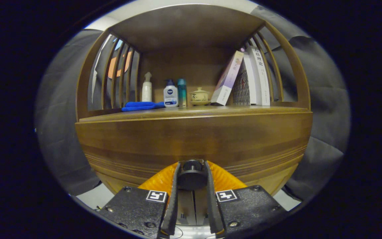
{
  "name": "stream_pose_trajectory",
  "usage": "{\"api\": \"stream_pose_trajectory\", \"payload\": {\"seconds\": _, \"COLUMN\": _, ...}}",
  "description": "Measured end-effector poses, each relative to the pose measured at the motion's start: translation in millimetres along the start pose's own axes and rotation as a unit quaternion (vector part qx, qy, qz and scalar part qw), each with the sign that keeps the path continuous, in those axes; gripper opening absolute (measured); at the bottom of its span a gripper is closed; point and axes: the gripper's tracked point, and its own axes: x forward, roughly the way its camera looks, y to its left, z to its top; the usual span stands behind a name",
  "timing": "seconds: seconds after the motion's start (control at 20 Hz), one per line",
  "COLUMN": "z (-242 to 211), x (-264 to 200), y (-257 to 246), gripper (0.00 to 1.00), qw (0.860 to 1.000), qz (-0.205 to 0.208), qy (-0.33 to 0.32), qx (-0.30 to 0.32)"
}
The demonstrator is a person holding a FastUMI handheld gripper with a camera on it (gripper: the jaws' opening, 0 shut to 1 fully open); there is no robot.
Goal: Pull open the drawer, take out the items inside it, and place them on the countertop above the cabinet.
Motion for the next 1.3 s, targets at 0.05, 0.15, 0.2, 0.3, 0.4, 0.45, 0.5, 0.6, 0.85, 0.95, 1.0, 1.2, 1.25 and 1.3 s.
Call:
{"api": "stream_pose_trajectory", "payload": {"seconds": 0.05, "z": -0.5, "x": -1.9, "y": 0.6, "gripper": 0.39, "qw": 1.000, "qz": 0.000, "qy": 0.004, "qx": 0.006}}
{"api": "stream_pose_trajectory", "payload": {"seconds": 0.15, "z": -3.3, "x": -10.4, "y": 0.6, "gripper": 0.37, "qw": 1.000, "qz": -0.004, "qy": 0.009, "qx": 0.009}}
{"api": "stream_pose_trajectory", "payload": {"seconds": 0.2, "z": -4.4, "x": -16.3, "y": 1.3, "gripper": 0.37, "qw": 1.000, "qz": -0.005, "qy": 0.010, "qx": 0.007}}
{"api": "stream_pose_trajectory", "payload": {"seconds": 0.3, "z": -8.0, "x": -31.9, "y": 1.2, "gripper": 0.36, "qw": 1.000, "qz": -0.004, "qy": 0.013, "qx": 0.007}}
{"api": "stream_pose_trajectory", "payload": {"seconds": 0.4, "z": -11.9, "x": -46.5, "y": -0.6, "gripper": 0.36, "qw": 1.000, "qz": -0.005, "qy": 0.014, "qx": 0.005}}
{"api": "stream_pose_trajectory", "payload": {"seconds": 0.45, "z": -14.4, "x": -55.1, "y": -1.1, "gripper": 0.36, "qw": 1.000, "qz": -0.005, "qy": 0.014, "qx": 0.002}}
{"api": "stream_pose_trajectory", "payload": {"seconds": 0.5, "z": -16.2, "x": -64.9, "y": -1.8, "gripper": 0.36, "qw": 1.000, "qz": -0.006, "qy": 0.015, "qx": 0.000}}
{"api": "stream_pose_trajectory", "payload": {"seconds": 0.6, "z": -20.4, "x": -84.2, "y": -3.5, "gripper": 0.36, "qw": 1.000, "qz": -0.006, "qy": 0.015, "qx": 0.000}}
{"api": "stream_pose_trajectory", "payload": {"seconds": 0.85, "z": -35.1, "x": -126.0, "y": -2.3, "gripper": 0.36, "qw": 1.000, "qz": 0.008, "qy": 0.017, "qx": -0.013}}
{"api": "stream_pose_trajectory", "payload": {"seconds": 0.95, "z": -42.9, "x": -141.3, "y": 0.6, "gripper": 0.36, "qw": 0.999, "qz": 0.018, "qy": 0.024, "qx": -0.023}}
{"api": "stream_pose_trajectory", "payload": {"seconds": 1.0, "z": -44.0, "x": -145.5, "y": 0.8, "gripper": 0.36, "qw": 0.999, "qz": 0.019, "qy": 0.024, "qx": -0.023}}
{"api": "stream_pose_trajectory", "payload": {"seconds": 1.2, "z": -51.8, "x": -166.6, "y": -0.2, "gripper": 0.36, "qw": 0.999, "qz": 0.028, "qy": 0.029, "qx": -0.022}}
{"api": "stream_pose_trajectory", "payload": {"seconds": 1.25, "z": -54.3, "x": -172.1, "y": -0.3, "gripper": 0.36, "qw": 0.999, "qz": 0.032, "qy": 0.029, "qx": -0.024}}
{"api": "stream_pose_trajectory", "payload": {"seconds": 1.3, "z": -55.9, "x": -177.9, "y": -0.3, "gripper": 0.36, "qw": 0.999, "qz": 0.036, "qy": 0.030, "qx": -0.025}}
